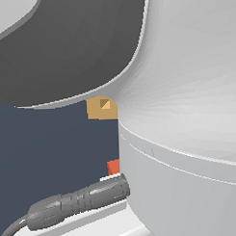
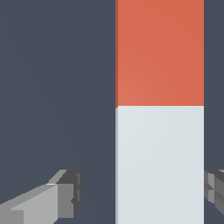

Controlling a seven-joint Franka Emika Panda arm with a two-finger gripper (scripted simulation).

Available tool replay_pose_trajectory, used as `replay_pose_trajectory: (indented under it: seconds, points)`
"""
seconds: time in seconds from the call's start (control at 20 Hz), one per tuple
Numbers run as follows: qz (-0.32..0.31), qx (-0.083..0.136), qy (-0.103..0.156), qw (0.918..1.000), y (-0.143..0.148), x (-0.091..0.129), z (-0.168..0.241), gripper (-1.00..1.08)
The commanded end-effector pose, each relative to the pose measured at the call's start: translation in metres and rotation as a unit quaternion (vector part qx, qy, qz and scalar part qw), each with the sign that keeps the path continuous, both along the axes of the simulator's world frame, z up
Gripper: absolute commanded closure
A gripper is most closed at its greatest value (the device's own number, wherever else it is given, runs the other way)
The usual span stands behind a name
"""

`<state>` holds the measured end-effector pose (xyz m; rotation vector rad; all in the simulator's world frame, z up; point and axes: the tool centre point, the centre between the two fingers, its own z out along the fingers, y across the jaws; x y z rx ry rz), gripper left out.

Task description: Insert the peg into the horizontal hole in a box.

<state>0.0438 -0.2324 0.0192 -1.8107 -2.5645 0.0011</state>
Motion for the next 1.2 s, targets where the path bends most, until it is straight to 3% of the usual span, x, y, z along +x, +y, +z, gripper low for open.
replay_pose_trajectory:
  seconds: [0.0,0.05,0.1,1.15]
  points:
    - [0.0,0.0,-0.001,1.0,0.0,0.002,-0.001,-0.92]
    - [0.0,0.0,-0.001,1.0,0.0,0.002,0.0,-0.92]
    - [0.0,0.0,-0.001,1.0,0.0,0.002,0.0,1.08]
    - [-0.011,0.0,-0.001,0.9999,0.015,-0.009,0.002,1.08]
